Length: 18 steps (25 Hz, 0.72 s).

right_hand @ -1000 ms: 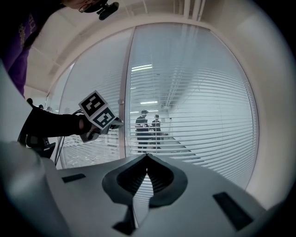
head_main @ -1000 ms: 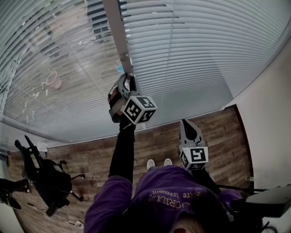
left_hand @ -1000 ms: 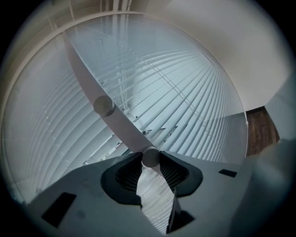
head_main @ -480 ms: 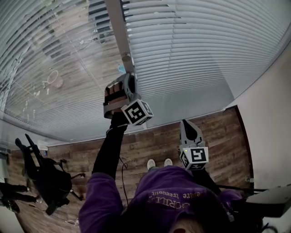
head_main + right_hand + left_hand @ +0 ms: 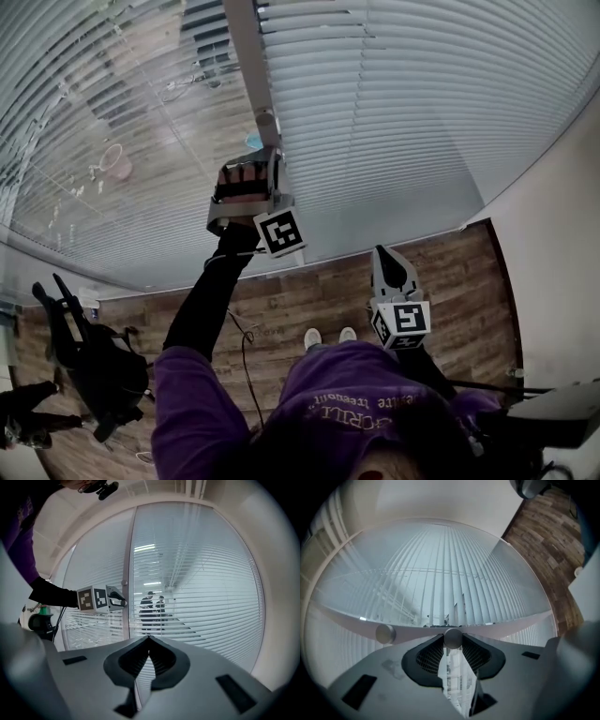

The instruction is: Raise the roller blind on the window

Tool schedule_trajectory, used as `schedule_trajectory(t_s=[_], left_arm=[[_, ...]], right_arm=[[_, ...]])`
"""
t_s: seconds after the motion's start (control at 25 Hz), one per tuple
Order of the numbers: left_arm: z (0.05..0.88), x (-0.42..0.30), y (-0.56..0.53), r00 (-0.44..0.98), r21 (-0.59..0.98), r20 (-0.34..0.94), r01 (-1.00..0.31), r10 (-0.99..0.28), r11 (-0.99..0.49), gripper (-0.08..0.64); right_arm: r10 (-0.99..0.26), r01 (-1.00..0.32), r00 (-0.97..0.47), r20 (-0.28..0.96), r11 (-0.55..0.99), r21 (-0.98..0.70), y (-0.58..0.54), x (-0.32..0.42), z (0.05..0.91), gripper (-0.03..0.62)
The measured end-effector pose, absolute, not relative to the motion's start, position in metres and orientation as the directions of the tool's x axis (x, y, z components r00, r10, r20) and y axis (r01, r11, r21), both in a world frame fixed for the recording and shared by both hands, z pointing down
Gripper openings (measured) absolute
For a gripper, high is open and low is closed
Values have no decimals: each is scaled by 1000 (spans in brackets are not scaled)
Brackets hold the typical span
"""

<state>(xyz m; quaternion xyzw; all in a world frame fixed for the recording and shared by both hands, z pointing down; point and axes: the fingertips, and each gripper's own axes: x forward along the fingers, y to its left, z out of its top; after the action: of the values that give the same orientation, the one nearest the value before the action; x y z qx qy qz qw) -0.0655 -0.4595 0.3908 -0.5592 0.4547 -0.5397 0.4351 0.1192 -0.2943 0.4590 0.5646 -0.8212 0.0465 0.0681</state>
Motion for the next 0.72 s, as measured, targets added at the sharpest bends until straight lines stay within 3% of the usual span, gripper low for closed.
schedule_trajectory(t_s=[0.2, 0.4, 0.6, 0.72], left_arm=[[390, -69, -460, -28, -905, 139, -410, -990, -116, 126], [386, -75, -463, -53, -608, 151, -792, -987, -50, 128], [381, -75, -464, -19, -269, 137, -963, -990, -19, 132], [380, -76, -466, -15, -197, 135, -980, -991, -12, 132]], right_arm=[[-924, -938, -341, 170, 345, -5, -295, 122, 461, -2], [-926, -939, -337, 171, 343, 2, -294, 124, 461, -2], [-928, -943, -326, 180, 332, 4, -294, 128, 463, -2], [-928, -943, -326, 181, 333, 10, -294, 130, 463, -2]])
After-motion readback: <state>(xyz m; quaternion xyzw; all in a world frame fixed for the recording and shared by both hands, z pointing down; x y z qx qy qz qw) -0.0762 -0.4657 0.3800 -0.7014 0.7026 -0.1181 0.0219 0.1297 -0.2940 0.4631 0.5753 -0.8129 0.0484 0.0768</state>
